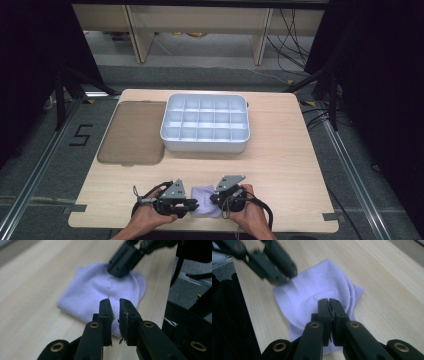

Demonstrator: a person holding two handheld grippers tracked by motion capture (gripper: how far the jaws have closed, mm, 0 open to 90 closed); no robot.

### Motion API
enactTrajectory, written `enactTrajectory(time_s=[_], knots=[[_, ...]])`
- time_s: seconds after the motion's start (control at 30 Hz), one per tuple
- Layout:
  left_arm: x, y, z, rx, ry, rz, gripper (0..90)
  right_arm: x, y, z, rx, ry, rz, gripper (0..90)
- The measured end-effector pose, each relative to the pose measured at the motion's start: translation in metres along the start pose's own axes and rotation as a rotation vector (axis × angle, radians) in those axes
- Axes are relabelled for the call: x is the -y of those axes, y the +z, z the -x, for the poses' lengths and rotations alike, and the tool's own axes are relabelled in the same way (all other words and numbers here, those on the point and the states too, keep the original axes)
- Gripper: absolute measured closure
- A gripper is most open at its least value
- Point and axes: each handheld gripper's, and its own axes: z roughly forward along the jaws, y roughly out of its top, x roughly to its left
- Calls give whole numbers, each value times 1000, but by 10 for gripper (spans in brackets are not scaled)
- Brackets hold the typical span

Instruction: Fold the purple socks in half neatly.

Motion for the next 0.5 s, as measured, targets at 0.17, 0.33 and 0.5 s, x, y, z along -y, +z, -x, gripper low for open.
enactTrajectory(time_s=[0.17, 0.33, 0.5], knots=[[9, -10, -12, -7, -97, 3, 668, -3, -5, -5, -4, -7, 23, 884], [14, -13, -17, -35, -164, -14, 532, -3, 1, -14, -25, -24, -20, 884], [14, -13, -24, -18, -214, -40, 450, -2, 11, -15, -12, -43, -57, 886]])
